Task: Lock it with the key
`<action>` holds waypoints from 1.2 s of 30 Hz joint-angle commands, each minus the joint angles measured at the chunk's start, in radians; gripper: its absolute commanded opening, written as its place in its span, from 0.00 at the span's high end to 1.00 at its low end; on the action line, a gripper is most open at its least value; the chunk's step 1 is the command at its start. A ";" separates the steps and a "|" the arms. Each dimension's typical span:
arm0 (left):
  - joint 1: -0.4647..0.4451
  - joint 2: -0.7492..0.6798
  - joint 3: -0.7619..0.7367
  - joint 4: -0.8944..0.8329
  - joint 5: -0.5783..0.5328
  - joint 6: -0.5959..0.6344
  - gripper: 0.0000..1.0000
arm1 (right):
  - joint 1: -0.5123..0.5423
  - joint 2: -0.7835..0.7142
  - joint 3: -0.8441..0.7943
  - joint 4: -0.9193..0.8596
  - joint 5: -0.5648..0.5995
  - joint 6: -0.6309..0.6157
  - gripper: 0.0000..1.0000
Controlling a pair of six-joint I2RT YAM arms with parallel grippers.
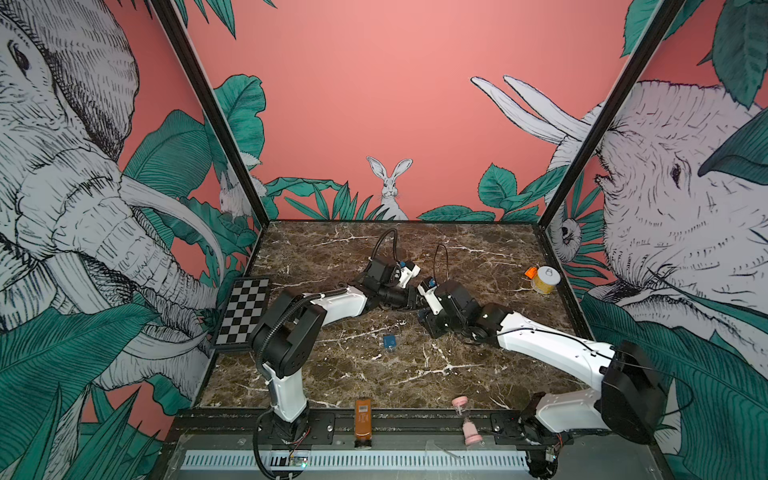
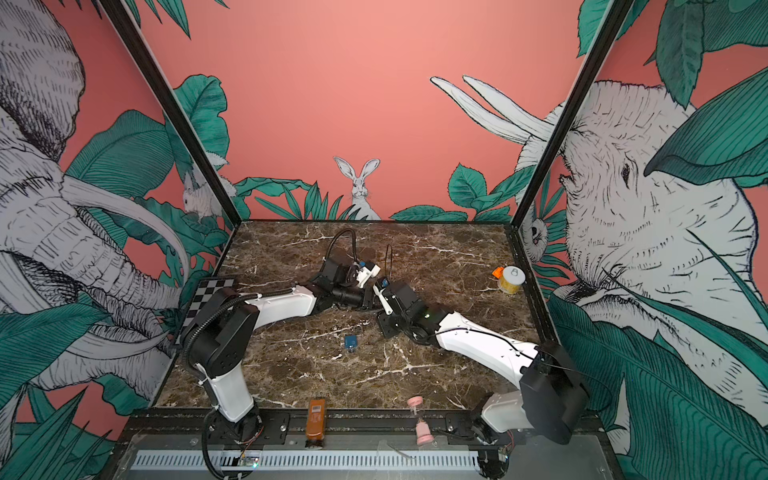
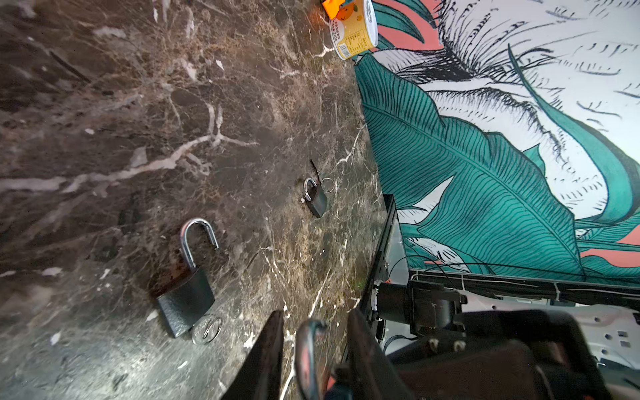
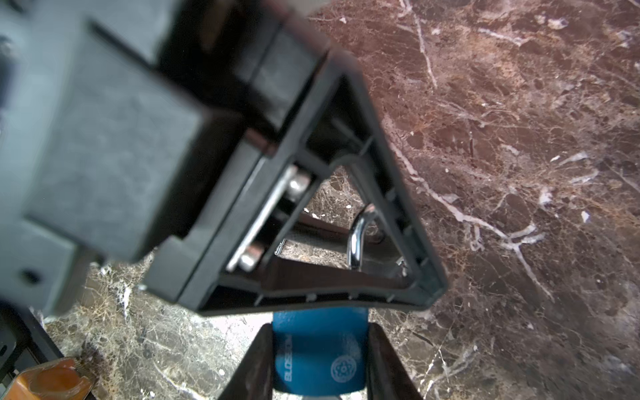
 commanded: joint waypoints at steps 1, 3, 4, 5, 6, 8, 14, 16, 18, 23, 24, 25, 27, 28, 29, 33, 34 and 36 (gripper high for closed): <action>-0.009 0.001 0.025 0.011 0.015 -0.002 0.71 | 0.010 0.004 0.020 0.038 -0.004 -0.009 0.72; -0.009 0.001 0.024 0.012 0.015 -0.001 0.77 | 0.011 0.003 0.017 0.042 -0.001 -0.007 0.72; -0.012 0.003 0.025 0.011 0.015 -0.001 0.80 | 0.012 0.003 0.016 0.042 0.002 -0.007 0.72; -0.012 0.004 0.025 0.008 0.015 0.001 0.82 | 0.013 0.004 0.016 0.043 0.003 -0.008 0.72; -0.015 0.005 0.025 0.004 0.014 0.004 0.83 | 0.013 0.002 0.016 0.043 0.006 -0.007 0.72; -0.016 0.006 0.024 0.002 0.012 0.006 0.90 | 0.013 -0.001 0.014 0.045 0.012 -0.006 0.72; -0.015 0.003 0.016 0.002 -0.002 0.011 1.00 | 0.013 -0.009 0.007 0.057 0.025 -0.004 0.72; -0.015 -0.002 0.012 0.008 -0.011 0.011 1.00 | 0.013 -0.009 0.009 0.060 0.033 -0.005 0.71; -0.015 -0.010 0.010 0.013 -0.020 0.010 1.00 | 0.013 -0.011 0.009 0.064 0.044 -0.003 0.68; -0.015 -0.062 -0.009 0.066 -0.054 -0.015 1.00 | -0.015 -0.052 0.002 0.093 0.058 0.027 0.34; -0.014 -0.083 -0.015 0.086 -0.074 -0.025 1.00 | -0.034 -0.074 -0.003 0.107 0.030 0.034 0.29; -0.015 -0.104 -0.023 0.115 -0.094 -0.043 1.00 | -0.060 -0.099 -0.011 0.127 -0.014 0.044 0.27; -0.013 -0.143 -0.028 0.180 -0.126 -0.094 1.00 | -0.116 -0.167 -0.035 0.186 -0.110 0.057 0.24; -0.011 -0.161 -0.025 0.210 -0.141 -0.124 1.00 | -0.148 -0.208 -0.048 0.218 -0.157 0.063 0.22; -0.009 -0.178 -0.022 0.234 -0.157 -0.155 1.00 | -0.174 -0.240 -0.056 0.239 -0.190 0.064 0.22; 0.003 -0.260 -0.019 0.305 -0.305 -0.362 1.00 | -0.257 -0.361 -0.065 0.287 -0.215 0.010 0.23; 0.010 -0.275 -0.016 0.318 -0.328 -0.431 1.00 | -0.261 -0.384 -0.060 0.289 -0.196 -0.034 0.25; 0.024 -0.300 -0.020 0.394 -0.363 -0.567 1.00 | -0.262 -0.418 -0.057 0.301 -0.154 -0.121 0.28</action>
